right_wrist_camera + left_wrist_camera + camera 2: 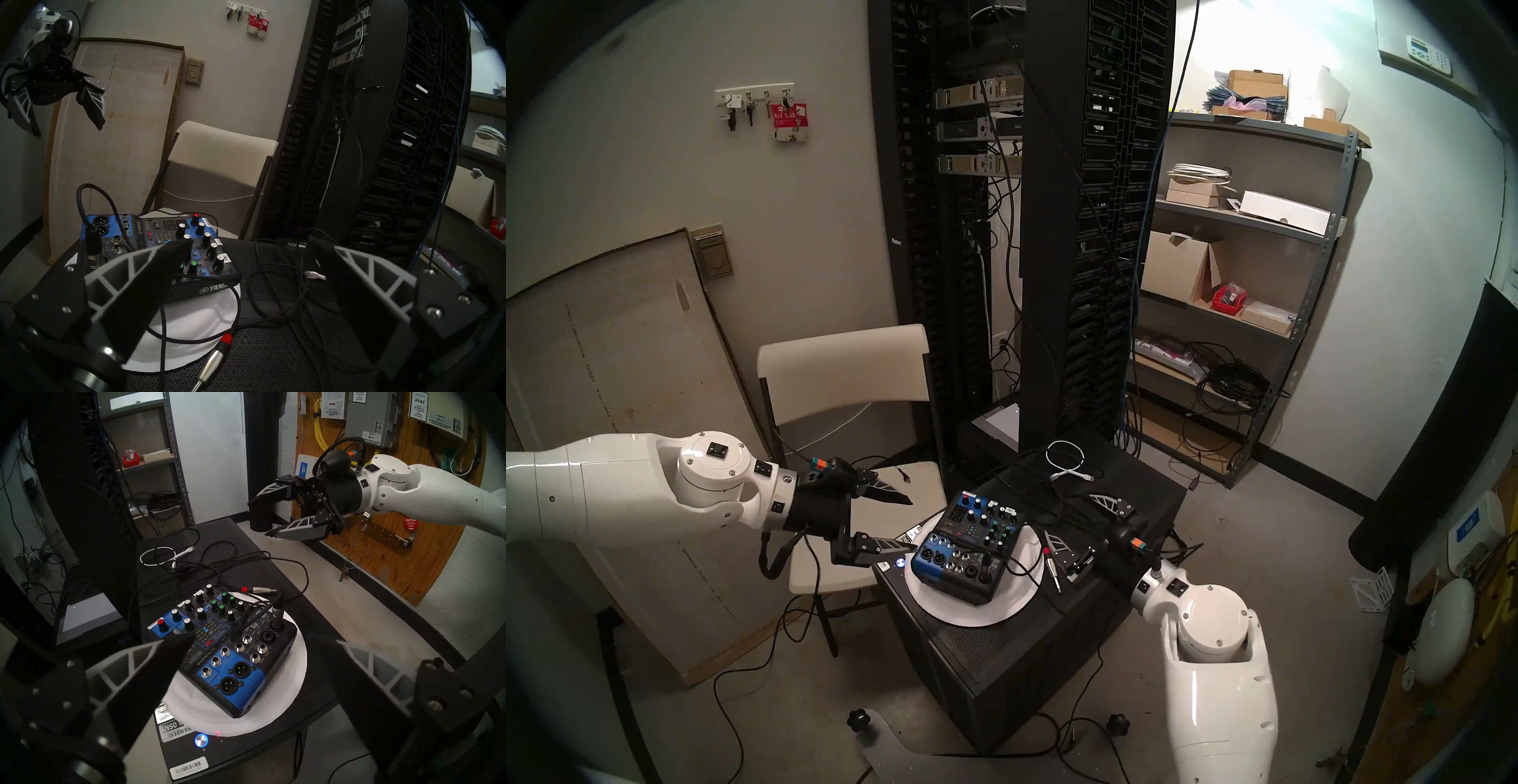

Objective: Insert aux cable

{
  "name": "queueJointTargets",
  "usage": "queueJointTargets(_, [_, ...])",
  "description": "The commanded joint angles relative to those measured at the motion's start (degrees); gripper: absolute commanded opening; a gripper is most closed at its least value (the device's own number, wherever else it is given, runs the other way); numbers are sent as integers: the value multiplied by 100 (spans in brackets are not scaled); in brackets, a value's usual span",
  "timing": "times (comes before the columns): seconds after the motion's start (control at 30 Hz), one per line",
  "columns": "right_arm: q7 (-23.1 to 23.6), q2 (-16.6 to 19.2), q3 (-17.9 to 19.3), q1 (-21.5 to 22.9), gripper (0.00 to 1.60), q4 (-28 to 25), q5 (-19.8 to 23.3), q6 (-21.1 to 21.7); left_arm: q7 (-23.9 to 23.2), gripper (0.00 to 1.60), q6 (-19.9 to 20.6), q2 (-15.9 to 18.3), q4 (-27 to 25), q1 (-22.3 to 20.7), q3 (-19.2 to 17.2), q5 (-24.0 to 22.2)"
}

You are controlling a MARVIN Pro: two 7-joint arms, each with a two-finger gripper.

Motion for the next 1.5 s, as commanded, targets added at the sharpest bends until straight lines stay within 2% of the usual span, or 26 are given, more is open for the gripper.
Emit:
queueJointTargets(0.0, [40, -18, -22, 67, 160, -138, 65, -28, -16, 160, -38, -8, -16, -86, -89, -39])
queueJointTargets(1.47, [101, -75, 29, 81, 160, -138, 26, -39, -15, 160, -45, -10, -14, -100, -71, -49])
